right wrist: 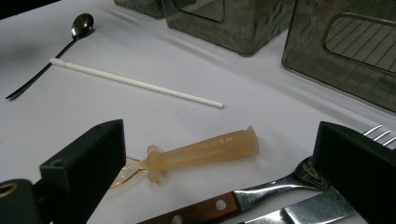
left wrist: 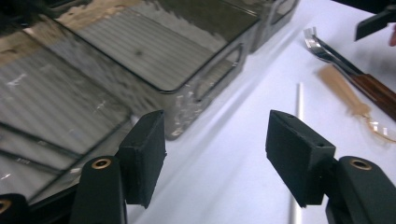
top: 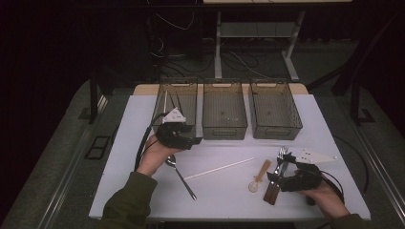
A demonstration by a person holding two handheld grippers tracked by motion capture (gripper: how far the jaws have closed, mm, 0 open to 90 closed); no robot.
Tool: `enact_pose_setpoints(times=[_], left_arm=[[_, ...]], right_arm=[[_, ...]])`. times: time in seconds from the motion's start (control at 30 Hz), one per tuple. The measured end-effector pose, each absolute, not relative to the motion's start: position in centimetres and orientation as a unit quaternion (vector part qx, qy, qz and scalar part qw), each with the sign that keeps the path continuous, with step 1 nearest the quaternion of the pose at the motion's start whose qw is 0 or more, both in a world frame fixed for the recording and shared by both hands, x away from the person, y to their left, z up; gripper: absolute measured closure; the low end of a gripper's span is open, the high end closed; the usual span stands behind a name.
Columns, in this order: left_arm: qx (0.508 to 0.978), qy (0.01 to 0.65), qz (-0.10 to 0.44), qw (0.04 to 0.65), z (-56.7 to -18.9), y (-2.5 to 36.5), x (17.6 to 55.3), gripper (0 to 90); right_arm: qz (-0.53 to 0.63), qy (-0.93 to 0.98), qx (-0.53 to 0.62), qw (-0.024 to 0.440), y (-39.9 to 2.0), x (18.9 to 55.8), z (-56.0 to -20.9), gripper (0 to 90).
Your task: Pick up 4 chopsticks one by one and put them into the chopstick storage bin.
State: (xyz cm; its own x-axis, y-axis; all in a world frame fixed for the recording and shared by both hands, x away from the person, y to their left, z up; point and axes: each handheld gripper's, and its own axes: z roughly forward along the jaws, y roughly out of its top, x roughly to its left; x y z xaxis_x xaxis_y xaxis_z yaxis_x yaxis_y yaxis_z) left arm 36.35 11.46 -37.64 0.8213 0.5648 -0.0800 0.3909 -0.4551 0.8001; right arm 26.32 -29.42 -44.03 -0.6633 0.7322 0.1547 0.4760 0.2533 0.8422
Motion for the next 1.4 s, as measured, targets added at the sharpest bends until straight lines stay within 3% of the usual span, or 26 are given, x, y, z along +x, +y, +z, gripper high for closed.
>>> enact_pose_setpoints(times=[0.73, 1.4], left_arm=[[0.875, 0.225, 0.032, 0.427, -41.3, 6.5, 33.4, 68.7], [0.909, 0.208, 0.005, 0.360, -43.6, 6.4, 33.1, 76.6]], right_arm=[[0.470, 0.783, 0.383, 0.135, -29.3, 26.4, -44.1, 3.1], [0.471, 0.783, 0.383, 0.136, -29.4, 26.4, -44.1, 3.1]])
